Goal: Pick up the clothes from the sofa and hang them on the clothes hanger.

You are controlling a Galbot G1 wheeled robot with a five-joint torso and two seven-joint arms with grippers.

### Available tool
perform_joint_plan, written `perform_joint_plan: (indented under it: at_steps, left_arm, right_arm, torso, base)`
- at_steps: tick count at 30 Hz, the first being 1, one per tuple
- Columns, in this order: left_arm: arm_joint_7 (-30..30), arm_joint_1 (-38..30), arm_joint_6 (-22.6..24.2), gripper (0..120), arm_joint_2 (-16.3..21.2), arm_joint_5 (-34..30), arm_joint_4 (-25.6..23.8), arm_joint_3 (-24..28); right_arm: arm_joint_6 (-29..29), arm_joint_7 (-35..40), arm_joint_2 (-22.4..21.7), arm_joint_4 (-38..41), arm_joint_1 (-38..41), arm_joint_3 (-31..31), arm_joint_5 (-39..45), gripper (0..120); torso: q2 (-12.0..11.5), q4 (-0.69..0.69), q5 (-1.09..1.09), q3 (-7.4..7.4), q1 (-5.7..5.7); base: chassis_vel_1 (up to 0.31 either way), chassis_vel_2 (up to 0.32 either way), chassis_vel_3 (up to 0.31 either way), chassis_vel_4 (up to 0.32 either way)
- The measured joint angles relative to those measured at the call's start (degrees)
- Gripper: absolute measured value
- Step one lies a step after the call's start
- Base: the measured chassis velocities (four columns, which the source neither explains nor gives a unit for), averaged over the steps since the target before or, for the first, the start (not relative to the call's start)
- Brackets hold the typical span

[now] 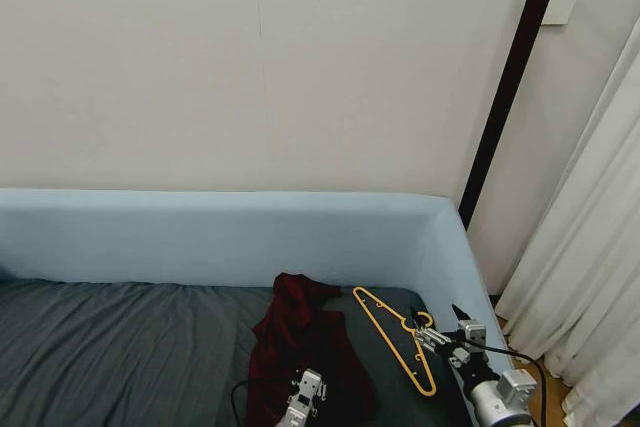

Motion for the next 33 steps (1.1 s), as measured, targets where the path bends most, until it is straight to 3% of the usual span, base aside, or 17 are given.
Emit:
perform_joint_plan:
  at_steps: [5,16,19,25,28,31,33]
  left_arm:
    - [0.52,0.35,-0.6,0,0.04,-0.3,-0.07,-1.03]
    - [1.26,0.63,-1.35,0,2.69,-4.1,-5.25,-2.32]
    - [2.11,0.24,-1.38,0,5.91,-9.55,-10.98,-3.19]
    - [3.34,-0.98,-0.95,0,11.17,-15.14,-17.87,-4.38]
    - [4.98,-2.26,-0.93,0,15.97,-18.27,-22.68,-5.86]
    - [5.78,-2.72,-0.93,0,18.14,-19.32,-24.5,-6.65]
    - [7.51,-3.33,-0.95,0,22.4,-21.7,-28.27,-8.99]
  right_arm:
    - [0.38,-0.18,0.04,0.11,-0.58,0.24,-0.3,100]
    - [1.09,-0.39,0.15,0.15,-1.17,0.83,-0.59,100]
    - [1.39,-0.51,0.37,0.45,-1.42,1.2,-0.64,100]
    - [1.48,-0.55,0.62,0.6,-1.41,1.89,-0.18,100]
    - [1.5,-0.55,0.85,0.69,-1.16,2.44,0.42,100]
    - [1.51,-0.55,0.97,0.7,-1.05,2.77,0.75,100]
    - [1.51,-0.5,1.29,0.7,-0.86,3.41,1.41,100]
  torso:
    - [0.0,0.0,0.0,0.0,0.0]
    - [0.0,0.0,-0.01,0.0,0.0]
    - [0.0,0.0,-0.01,0.0,0.0]
    - [0.0,0.0,-0.01,0.0,0.0]
    - [0.0,0.0,-0.01,0.0,0.0]
    - [0.0,0.0,-0.02,0.0,0.0]
    - [0.01,0.0,-0.01,0.0,0.0]
  base:
    - [0.0,0.0,0.0,0.0]
    - [0.0,0.0,0.0,0.0]
    - [0.0,0.0,0.0,0.0]
    - [0.0,0.0,0.0,0.0]
    - [0.0,0.0,0.0,0.0]
    - [0.0,0.0,0.0,0.0]
    - [0.0,0.0,0.0,0.0]
